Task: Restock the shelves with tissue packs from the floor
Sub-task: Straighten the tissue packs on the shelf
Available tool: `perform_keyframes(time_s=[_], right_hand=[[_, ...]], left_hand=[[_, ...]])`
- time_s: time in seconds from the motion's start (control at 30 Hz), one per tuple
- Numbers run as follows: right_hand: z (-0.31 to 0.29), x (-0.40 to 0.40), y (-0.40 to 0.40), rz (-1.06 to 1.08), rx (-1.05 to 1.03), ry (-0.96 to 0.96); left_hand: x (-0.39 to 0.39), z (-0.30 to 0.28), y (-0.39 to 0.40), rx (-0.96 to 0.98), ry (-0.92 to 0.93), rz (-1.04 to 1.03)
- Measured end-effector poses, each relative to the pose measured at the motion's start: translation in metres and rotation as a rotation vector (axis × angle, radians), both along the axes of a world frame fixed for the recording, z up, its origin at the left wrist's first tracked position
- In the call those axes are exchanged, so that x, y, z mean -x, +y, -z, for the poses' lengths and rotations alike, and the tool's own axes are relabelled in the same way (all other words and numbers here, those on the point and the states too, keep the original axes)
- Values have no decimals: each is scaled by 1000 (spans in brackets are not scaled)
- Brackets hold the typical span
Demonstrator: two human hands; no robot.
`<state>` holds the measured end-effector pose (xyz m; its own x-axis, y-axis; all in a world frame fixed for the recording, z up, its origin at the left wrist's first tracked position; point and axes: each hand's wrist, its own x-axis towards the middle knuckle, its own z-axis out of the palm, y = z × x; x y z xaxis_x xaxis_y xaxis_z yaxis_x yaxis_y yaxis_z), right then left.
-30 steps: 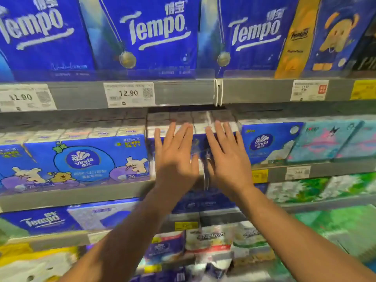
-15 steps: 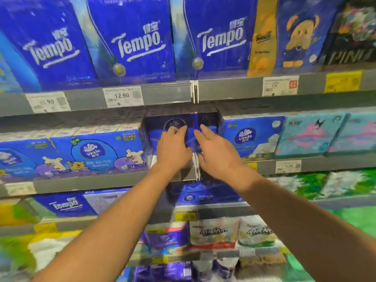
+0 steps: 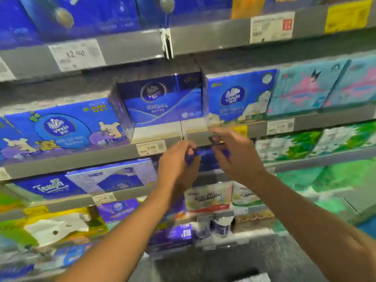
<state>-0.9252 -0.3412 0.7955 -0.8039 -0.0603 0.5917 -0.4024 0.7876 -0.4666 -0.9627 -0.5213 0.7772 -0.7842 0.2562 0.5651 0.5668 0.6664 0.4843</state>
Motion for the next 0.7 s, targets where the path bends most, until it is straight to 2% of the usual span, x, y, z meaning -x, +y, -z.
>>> perform_keyframes(time_s=[0.1, 0.2, 0.3, 0.5, 0.7], right_hand=[[77, -45, 42, 151, 44, -157], [147, -88, 72, 259, 99, -327], [226, -128, 95, 362, 172, -476], [449, -195, 125, 557, 194, -829], [691, -227, 130, 607, 166, -1097]], left_hand=[[-26, 67, 39, -21, -139, 161], [-52, 136, 87, 106, -286, 290], [-83, 228, 127, 268, -531, 336], [-144, 455, 165, 578, -838, 548], [-187, 710, 174, 846, -903, 515]])
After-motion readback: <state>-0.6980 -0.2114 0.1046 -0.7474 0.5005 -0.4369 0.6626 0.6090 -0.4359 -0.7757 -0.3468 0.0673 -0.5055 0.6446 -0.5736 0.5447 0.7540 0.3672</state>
